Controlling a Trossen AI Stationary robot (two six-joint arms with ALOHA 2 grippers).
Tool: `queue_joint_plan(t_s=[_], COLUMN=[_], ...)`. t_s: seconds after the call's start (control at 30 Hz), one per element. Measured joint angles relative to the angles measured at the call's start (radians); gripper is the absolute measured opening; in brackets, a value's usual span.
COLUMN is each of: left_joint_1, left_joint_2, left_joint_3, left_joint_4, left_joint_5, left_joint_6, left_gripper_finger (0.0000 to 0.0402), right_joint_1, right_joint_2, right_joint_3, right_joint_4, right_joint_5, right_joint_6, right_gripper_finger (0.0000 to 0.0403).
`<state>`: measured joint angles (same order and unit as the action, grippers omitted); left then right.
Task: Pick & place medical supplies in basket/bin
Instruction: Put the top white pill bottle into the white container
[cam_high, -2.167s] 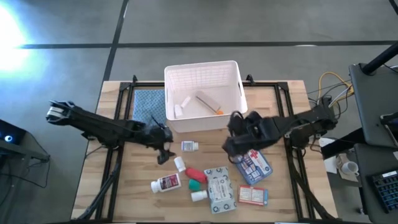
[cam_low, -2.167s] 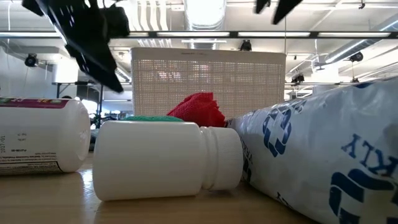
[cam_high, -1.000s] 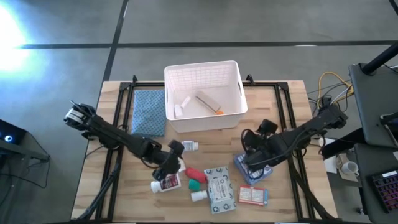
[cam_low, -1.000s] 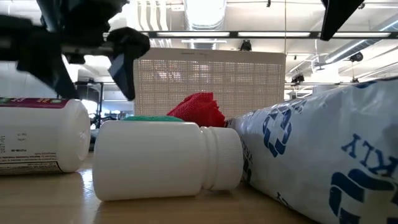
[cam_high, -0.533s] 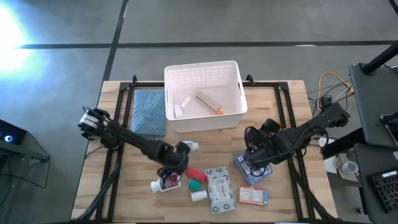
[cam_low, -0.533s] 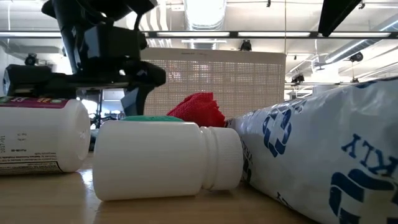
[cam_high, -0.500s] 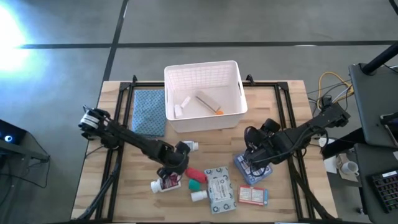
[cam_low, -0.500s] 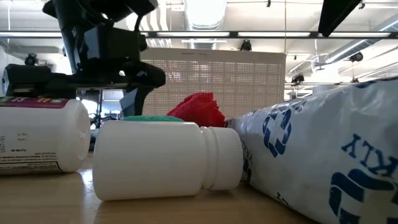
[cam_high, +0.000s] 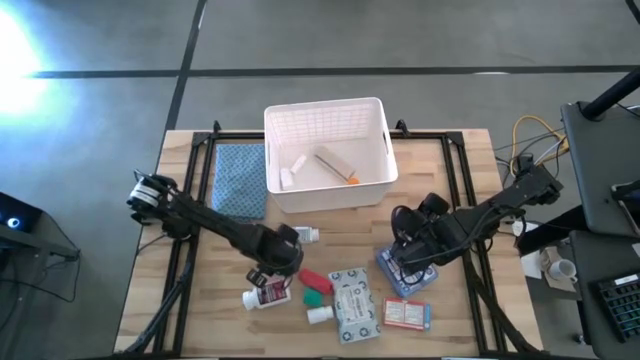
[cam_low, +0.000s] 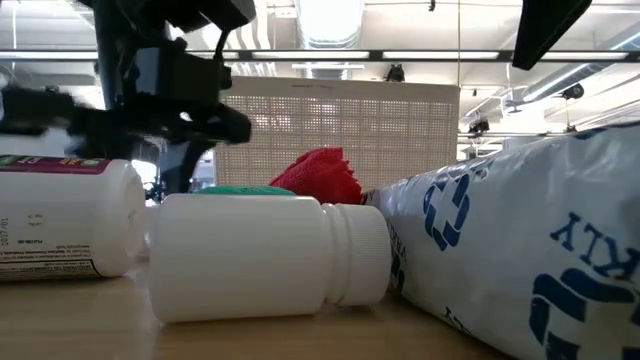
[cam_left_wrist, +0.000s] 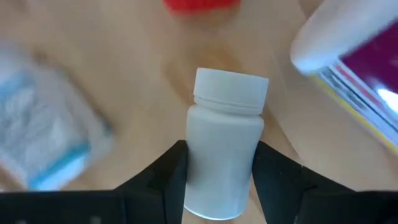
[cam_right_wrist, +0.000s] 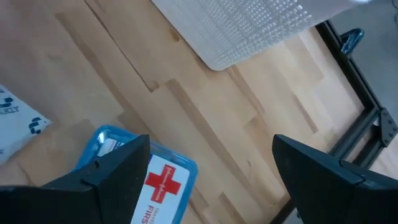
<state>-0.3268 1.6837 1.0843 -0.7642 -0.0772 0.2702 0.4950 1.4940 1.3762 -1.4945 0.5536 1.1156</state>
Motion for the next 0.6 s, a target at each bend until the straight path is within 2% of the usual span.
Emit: queue_joint_plan(t_s=[0.2,0.33,0.37,0.43,0.53,0.6], left_joint_1=[-0.022,-0.028,-0.026,-0.018,0.028,0.085], left_joint_2=[-0.09,-0.184,-0.205,-0.235,-0.253,-0.252], left_joint_3=[0.16,0.31,0.357,0.447,0.577,0.655], left_joint_4=[-0.277,-0.302,-0.29,-0.241,-0.175,-0.177], left_joint_5=[0.0,-0.019,-0.056,-0.196,-0.446,-0.539], left_joint_6=[-0.299,-0.492,-0.533,-0.563,-0.551,-0.53], left_gripper_finger=[0.014,0.0139,0.0139,0.0139,0.0139,0.0139], right_joint_1=[-0.002,-0.025,-0.033,-0.047,-0.064,-0.077], right_joint_2=[-0.012,-0.022,-0.027,-0.037,-0.055,-0.068], right_joint_3=[0.002,0.003,0.003,0.003,0.003,0.002], right_joint_4=[0.115,0.152,0.151,0.152,0.153,0.156], right_joint_5=[-0.001,-0.001,-0.001,0.0,0.011,0.035], right_joint_6=[-0.152,-0.246,-0.27,-0.317,-0.372,-0.395], right_gripper_finger=[0.0326,0.0325,0.0325,0.0325,0.0324,0.0324])
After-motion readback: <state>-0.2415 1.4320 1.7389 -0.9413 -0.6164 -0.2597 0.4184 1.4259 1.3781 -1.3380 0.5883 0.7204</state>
